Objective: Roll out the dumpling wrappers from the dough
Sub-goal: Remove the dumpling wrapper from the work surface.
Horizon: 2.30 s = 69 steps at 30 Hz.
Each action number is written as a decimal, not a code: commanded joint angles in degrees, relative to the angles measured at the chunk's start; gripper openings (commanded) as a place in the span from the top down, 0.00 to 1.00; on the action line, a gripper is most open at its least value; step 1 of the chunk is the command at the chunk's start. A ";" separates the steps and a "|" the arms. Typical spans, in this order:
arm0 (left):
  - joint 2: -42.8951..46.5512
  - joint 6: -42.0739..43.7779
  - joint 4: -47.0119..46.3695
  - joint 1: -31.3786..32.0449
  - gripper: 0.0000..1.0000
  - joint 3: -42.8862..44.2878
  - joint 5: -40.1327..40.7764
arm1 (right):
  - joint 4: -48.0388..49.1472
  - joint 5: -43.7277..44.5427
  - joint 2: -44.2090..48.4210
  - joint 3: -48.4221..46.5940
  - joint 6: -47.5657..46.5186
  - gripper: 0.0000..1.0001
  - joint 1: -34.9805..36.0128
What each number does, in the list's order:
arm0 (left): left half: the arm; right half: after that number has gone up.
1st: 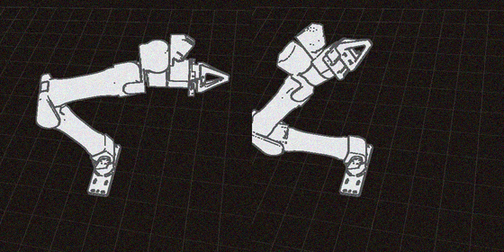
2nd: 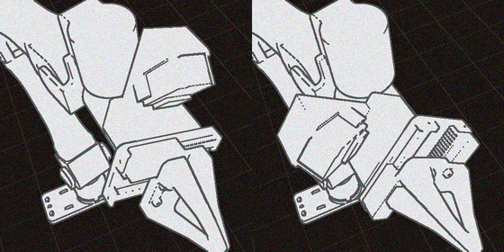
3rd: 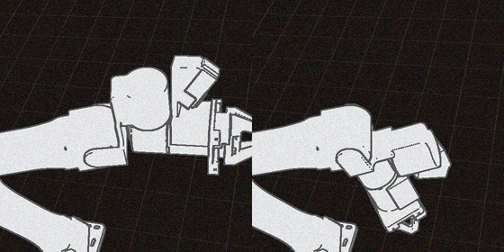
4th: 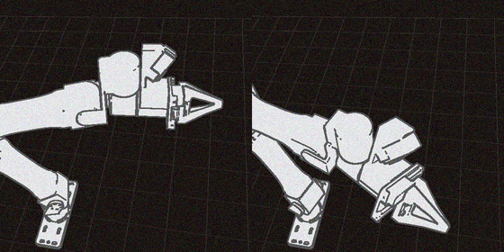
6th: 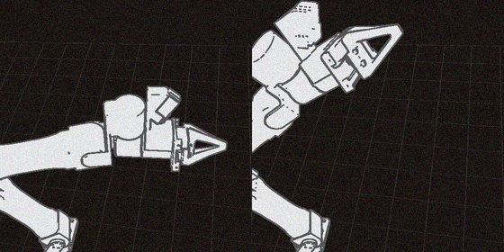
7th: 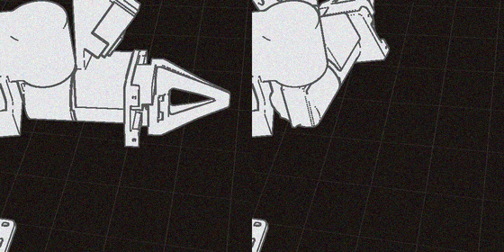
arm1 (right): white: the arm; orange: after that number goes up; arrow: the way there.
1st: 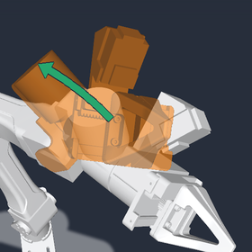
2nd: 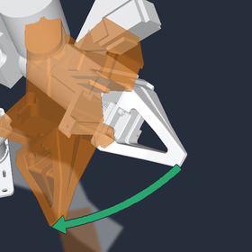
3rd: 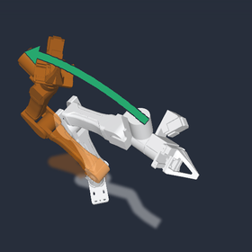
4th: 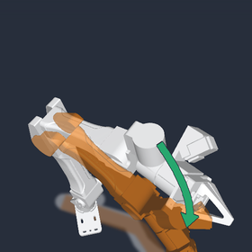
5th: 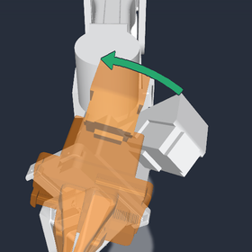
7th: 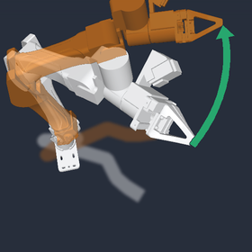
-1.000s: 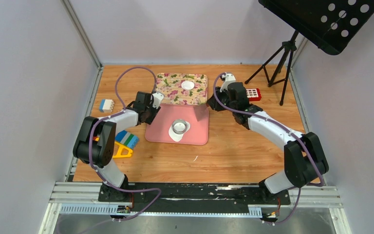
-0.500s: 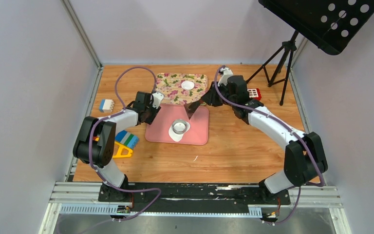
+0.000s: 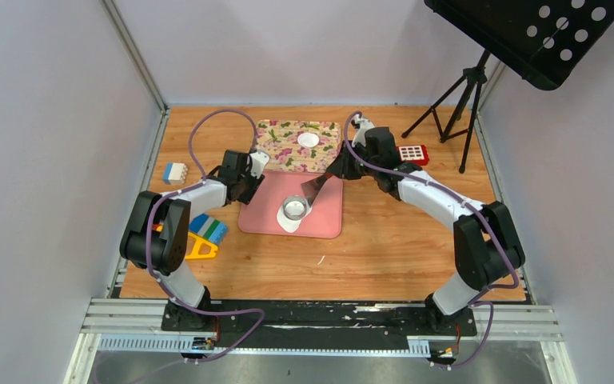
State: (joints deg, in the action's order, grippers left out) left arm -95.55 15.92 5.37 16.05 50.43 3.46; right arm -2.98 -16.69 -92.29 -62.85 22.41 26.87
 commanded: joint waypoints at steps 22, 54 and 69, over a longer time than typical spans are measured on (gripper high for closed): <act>0.02 -0.11 1.21 0.53 0.48 1.77 -1.00 | -3.33 -2.82 -1.20 -4.49 -0.27 1.00 0.29; -0.95 -0.06 1.71 0.83 0.49 2.12 -0.44 | -16.34 9.29 -5.36 -13.10 -11.16 1.00 1.46; -1.04 0.08 1.83 1.25 0.49 2.12 -0.43 | -17.13 14.56 -7.70 -16.70 -18.91 1.00 2.18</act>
State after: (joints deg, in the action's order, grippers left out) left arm -95.92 15.90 6.35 16.86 51.20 3.49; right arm -19.88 -9.58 -98.08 -77.73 10.07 28.97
